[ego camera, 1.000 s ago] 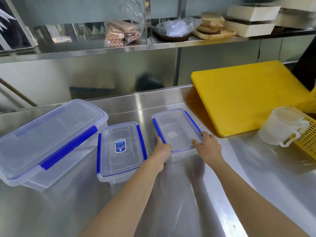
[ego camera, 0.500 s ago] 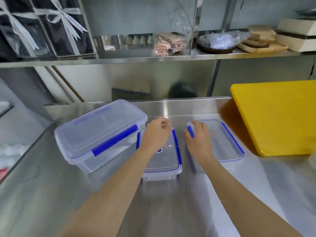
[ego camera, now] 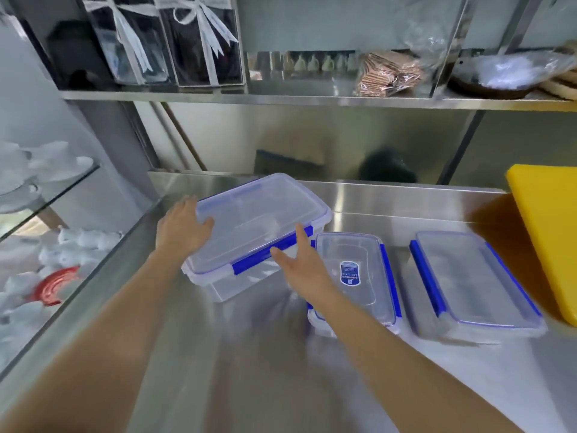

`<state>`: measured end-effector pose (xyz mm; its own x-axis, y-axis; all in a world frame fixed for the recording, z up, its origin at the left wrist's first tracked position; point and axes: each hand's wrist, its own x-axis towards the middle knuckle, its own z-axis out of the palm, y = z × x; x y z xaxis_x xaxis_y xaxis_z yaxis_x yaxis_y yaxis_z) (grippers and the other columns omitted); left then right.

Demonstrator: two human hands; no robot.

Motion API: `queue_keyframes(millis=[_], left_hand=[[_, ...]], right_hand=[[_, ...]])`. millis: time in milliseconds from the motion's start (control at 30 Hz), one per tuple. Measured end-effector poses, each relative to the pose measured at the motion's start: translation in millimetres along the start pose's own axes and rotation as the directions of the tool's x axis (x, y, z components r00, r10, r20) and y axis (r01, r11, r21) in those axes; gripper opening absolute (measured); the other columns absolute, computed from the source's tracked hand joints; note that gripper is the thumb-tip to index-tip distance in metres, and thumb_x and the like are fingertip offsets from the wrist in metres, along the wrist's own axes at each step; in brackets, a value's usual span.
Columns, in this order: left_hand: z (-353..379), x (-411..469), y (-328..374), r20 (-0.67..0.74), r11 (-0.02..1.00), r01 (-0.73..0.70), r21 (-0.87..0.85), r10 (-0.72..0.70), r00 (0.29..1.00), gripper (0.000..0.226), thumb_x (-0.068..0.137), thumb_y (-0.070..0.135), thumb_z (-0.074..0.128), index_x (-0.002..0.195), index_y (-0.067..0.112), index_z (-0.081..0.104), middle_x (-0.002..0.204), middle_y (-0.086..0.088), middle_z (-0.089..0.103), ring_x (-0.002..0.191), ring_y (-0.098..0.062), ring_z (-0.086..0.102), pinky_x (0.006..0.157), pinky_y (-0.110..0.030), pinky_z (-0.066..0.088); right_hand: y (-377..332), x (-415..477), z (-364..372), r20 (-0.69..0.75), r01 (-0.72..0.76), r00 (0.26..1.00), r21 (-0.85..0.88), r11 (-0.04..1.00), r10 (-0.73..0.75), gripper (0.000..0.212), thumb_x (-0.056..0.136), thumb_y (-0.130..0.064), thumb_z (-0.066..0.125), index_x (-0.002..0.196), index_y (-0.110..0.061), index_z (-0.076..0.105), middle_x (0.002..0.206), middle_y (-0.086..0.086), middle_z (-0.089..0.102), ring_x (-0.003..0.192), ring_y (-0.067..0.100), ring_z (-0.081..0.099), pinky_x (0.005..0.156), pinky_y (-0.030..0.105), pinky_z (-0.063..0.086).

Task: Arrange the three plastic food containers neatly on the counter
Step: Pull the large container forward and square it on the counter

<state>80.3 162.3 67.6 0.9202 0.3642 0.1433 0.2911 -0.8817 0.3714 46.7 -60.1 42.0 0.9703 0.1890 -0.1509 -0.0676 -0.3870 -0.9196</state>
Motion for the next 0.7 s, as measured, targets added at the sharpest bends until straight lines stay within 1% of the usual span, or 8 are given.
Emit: queue_keyframes(millis=[67, 100, 200, 333, 400, 433, 567, 700], left_hand=[[0.5, 10.7, -15.1, 0.013, 1.0, 0.012, 0.027, -0.012, 1.0, 0.057, 0.088, 0.034, 0.053, 0.135, 0.006, 0.037, 0.144, -0.017, 0.042, 0.132, -0.035, 0.038, 0.107, -0.049, 0.033], [1.1, 15.6, -21.4, 0.018, 0.999, 0.013, 0.034, -0.013, 1.0, 0.061, 0.089, 0.036, 0.052, 0.14, 0.008, 0.032, 0.148, -0.015, 0.037, 0.135, -0.033, 0.035, 0.108, -0.049, 0.03], [5.9, 28.3, -36.0, 0.036, 1.0, 0.012, 0.025, -0.013, 0.999, 0.069, 0.089, 0.041, 0.05, 0.145, 0.011, 0.022, 0.153, -0.011, 0.03, 0.139, -0.031, 0.028, 0.111, -0.05, 0.026], [19.3, 41.6, -49.0, 0.126, 0.998, 0.055, 0.04, -0.06, 0.99, 0.068, 0.09, 0.048, 0.045, 0.144, 0.012, 0.025, 0.153, -0.012, 0.03, 0.14, -0.034, 0.026, 0.113, -0.05, 0.025], [26.1, 44.8, -54.5, 0.16, 0.998, 0.065, 0.018, -0.067, 0.985, 0.065, 0.09, 0.05, 0.043, 0.143, 0.015, 0.029, 0.153, -0.012, 0.031, 0.14, -0.034, 0.027, 0.113, -0.05, 0.024], [28.2, 45.8, -57.0, 0.151, 0.998, 0.059, 0.015, -0.061, 0.987, 0.064, 0.09, 0.051, 0.043, 0.143, 0.018, 0.031, 0.153, -0.011, 0.032, 0.139, -0.034, 0.029, 0.113, -0.049, 0.024], [22.9, 48.2, -59.5, 0.126, 0.986, 0.025, 0.162, -0.046, 0.991, 0.063, 0.087, 0.059, 0.04, 0.14, 0.027, 0.036, 0.146, -0.014, 0.04, 0.132, -0.037, 0.036, 0.11, -0.049, 0.022], [18.1, 37.4, -58.8, 0.096, 0.944, 0.003, 0.33, -0.037, 0.995, 0.065, 0.082, 0.071, 0.028, 0.138, 0.04, 0.034, 0.135, -0.019, 0.045, 0.126, -0.038, 0.038, 0.11, -0.048, 0.017]], right_hand=[[-0.7, 7.8, 9.7, 0.014, -0.047, 0.999, 0.01, 0.999, 0.047, 0.074, 0.09, -0.044, 0.047, 0.147, -0.032, 0.001, 0.152, 0.008, 0.029, 0.134, 0.028, 0.036, 0.102, 0.036, 0.037], [-0.9, 11.5, 14.5, 0.015, -0.063, 0.998, 0.011, 0.998, 0.063, 0.076, 0.09, -0.045, 0.047, 0.147, -0.031, -0.001, 0.152, 0.008, 0.028, 0.133, 0.028, 0.036, 0.1, 0.035, 0.037], [0.5, 21.6, 26.2, 0.009, -0.095, 0.995, -0.008, 0.995, 0.095, 0.079, 0.089, -0.046, 0.047, 0.147, -0.029, -0.004, 0.15, 0.008, 0.032, 0.128, 0.026, 0.041, 0.085, 0.026, 0.036], [4.1, 32.5, 36.5, 0.007, -0.129, 0.992, 0.008, 0.992, 0.129, 0.083, 0.087, -0.049, 0.049, 0.147, -0.027, -0.004, 0.15, 0.006, 0.031, 0.13, 0.025, 0.039, 0.084, 0.025, 0.032], [5.1, 34.6, 42.1, -0.007, -0.131, 0.991, 0.006, 0.991, 0.131, 0.086, 0.086, -0.051, 0.049, 0.147, -0.026, -0.006, 0.153, 0.008, 0.026, 0.13, 0.025, 0.04, 0.086, 0.026, 0.032], [5.3, 35.1, 45.3, -0.017, -0.129, 0.992, -0.003, 0.992, 0.129, 0.087, 0.086, -0.051, 0.049, 0.147, -0.026, -0.007, 0.155, 0.009, 0.021, 0.13, 0.025, 0.039, 0.088, 0.026, 0.032], [4.1, 36.6, 56.8, -0.05, -0.138, 0.989, -0.053, 0.989, 0.136, 0.093, 0.084, -0.053, 0.052, 0.146, -0.024, -0.012, 0.158, 0.011, 0.005, 0.132, 0.027, 0.039, 0.1, 0.033, 0.038], [4.0, 40.1, 57.0, -0.031, -0.121, 0.992, -0.025, 0.992, 0.12, 0.098, 0.082, -0.051, 0.056, 0.145, -0.026, -0.015, 0.159, 0.006, -0.002, 0.135, 0.026, 0.035, 0.103, 0.033, 0.036]])
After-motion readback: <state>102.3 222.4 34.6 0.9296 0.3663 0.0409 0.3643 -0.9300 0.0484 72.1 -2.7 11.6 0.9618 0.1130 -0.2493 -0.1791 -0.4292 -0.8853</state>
